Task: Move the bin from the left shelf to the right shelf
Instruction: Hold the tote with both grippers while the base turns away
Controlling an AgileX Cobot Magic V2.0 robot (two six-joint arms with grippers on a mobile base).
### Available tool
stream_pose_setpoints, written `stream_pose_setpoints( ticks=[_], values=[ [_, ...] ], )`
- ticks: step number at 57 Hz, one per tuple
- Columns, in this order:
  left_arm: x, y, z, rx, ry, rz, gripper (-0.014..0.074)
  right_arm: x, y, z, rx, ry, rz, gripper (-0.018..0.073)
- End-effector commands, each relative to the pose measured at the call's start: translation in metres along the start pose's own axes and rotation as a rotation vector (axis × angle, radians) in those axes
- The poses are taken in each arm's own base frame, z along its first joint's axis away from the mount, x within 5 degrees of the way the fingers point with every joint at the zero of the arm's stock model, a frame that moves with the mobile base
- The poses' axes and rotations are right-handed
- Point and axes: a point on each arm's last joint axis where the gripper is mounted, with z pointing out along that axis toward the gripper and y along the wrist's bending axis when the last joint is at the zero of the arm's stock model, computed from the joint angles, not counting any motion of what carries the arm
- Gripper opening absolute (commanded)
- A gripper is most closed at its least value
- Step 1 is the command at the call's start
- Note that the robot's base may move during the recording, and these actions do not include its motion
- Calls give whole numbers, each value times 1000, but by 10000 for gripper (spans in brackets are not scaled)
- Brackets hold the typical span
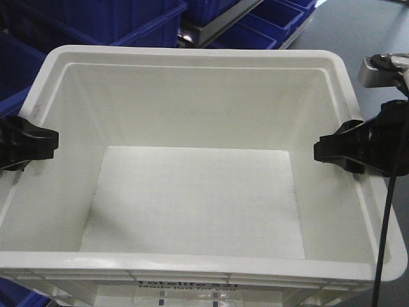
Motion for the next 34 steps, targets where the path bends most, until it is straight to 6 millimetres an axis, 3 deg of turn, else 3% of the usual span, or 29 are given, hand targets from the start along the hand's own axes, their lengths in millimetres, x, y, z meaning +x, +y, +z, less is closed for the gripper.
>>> stream_pose_setpoints(
  ticks=[1,34],
  values=[
    [-18,-10,-18,50,-170,18,-6,-16,8,-19,-28,-166,-39,-4],
    [-18,-10,-18,50,-170,18,-6,-16,8,-19,-28,-166,-39,-4]
  ],
)
